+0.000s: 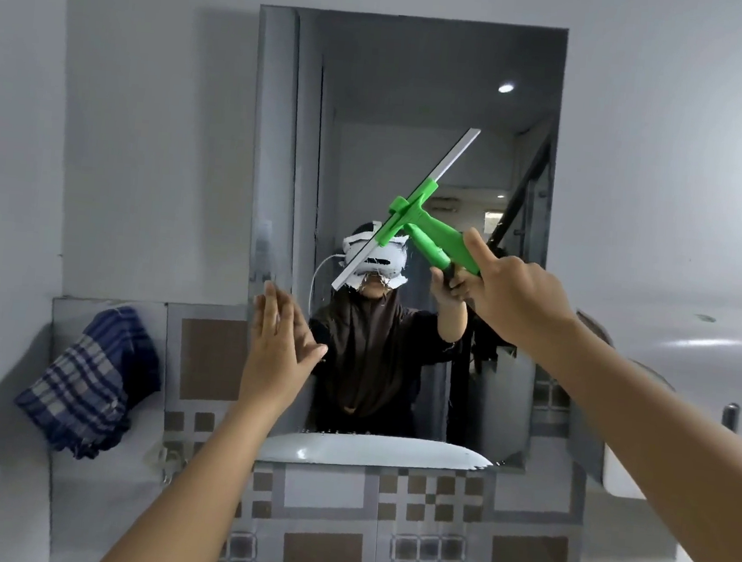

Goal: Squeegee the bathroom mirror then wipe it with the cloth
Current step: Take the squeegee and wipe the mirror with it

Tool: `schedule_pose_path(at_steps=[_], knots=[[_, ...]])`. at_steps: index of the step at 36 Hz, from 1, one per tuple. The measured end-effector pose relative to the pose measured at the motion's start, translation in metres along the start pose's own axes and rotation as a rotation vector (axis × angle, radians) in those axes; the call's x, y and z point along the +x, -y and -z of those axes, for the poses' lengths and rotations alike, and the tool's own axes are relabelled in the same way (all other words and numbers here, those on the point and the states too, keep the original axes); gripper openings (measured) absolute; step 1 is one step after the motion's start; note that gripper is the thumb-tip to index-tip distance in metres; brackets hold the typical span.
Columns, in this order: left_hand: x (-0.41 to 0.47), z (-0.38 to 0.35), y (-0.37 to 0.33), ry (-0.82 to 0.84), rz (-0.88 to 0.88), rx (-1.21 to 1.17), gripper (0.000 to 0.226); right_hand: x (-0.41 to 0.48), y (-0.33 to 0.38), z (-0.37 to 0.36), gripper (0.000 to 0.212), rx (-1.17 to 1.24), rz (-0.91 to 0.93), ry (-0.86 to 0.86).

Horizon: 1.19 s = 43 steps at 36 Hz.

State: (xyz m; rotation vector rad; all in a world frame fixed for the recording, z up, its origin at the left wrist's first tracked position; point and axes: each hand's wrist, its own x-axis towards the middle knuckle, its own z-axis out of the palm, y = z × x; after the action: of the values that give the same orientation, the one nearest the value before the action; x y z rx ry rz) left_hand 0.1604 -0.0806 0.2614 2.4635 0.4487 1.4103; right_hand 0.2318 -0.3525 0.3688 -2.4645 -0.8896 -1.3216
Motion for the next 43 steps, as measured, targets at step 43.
schedule_pose_path(at_steps=[43], knots=[[-0.008,-0.008,0.018,-0.008,-0.146,-0.01,0.094,-0.066,0.131,-0.052,0.043,0.79,-0.771,-0.075]])
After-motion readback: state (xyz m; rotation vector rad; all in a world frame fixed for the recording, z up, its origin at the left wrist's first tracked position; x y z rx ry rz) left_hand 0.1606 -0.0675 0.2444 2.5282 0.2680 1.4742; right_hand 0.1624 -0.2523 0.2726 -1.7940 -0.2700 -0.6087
